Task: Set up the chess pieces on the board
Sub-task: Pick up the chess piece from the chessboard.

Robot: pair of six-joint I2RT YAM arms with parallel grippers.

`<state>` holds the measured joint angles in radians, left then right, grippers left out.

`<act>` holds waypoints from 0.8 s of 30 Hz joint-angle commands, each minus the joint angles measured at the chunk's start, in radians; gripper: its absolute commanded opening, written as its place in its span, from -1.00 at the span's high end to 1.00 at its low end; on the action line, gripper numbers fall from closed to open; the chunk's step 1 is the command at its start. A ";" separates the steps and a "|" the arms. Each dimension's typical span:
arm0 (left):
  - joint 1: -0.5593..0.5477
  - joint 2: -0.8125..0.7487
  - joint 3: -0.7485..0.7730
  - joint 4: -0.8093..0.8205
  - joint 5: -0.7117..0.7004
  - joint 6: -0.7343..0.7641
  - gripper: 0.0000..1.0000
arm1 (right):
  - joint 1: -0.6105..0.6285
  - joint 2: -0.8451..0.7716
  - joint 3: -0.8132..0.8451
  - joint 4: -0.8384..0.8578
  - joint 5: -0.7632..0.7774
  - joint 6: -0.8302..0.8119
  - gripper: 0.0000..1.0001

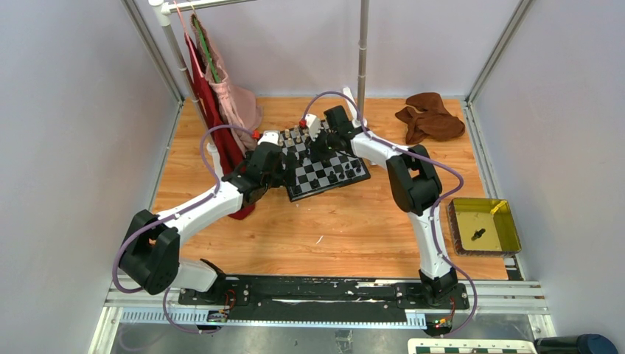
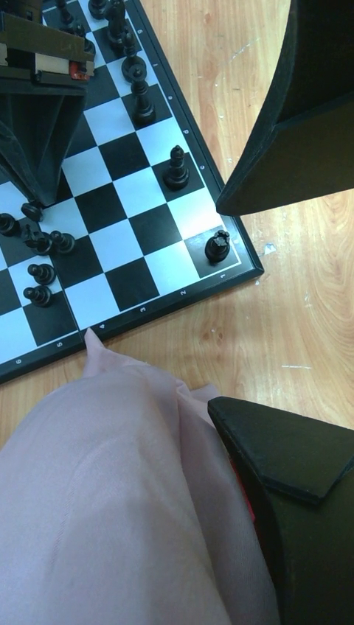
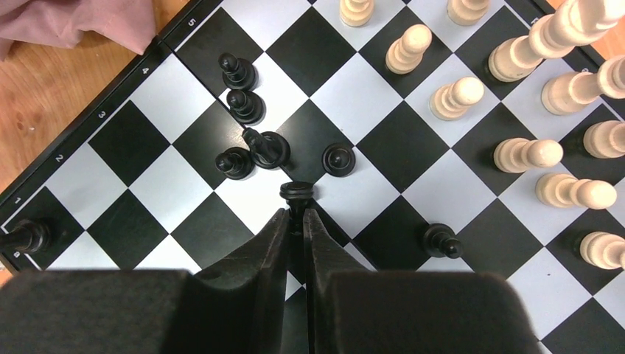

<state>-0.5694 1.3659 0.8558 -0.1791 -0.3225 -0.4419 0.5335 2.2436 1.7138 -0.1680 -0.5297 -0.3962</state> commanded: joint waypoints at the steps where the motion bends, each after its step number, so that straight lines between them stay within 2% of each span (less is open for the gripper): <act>1: 0.006 0.006 -0.027 0.038 -0.012 -0.006 -1.00 | 0.019 0.043 0.007 -0.030 0.050 -0.039 0.73; 9: 0.006 -0.016 -0.057 0.053 -0.011 -0.017 -1.00 | 0.028 0.011 -0.040 -0.015 0.083 -0.046 1.00; 18: 0.006 -0.055 -0.048 0.014 -0.005 -0.052 -1.00 | 0.035 -0.072 -0.112 0.008 0.083 -0.021 1.00; 24: 0.007 -0.059 0.033 -0.057 0.046 -0.111 -1.00 | 0.046 -0.172 -0.183 0.023 0.082 0.009 1.00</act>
<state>-0.5694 1.3247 0.8188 -0.1867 -0.3141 -0.5011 0.5556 2.1551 1.5818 -0.1188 -0.4599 -0.4103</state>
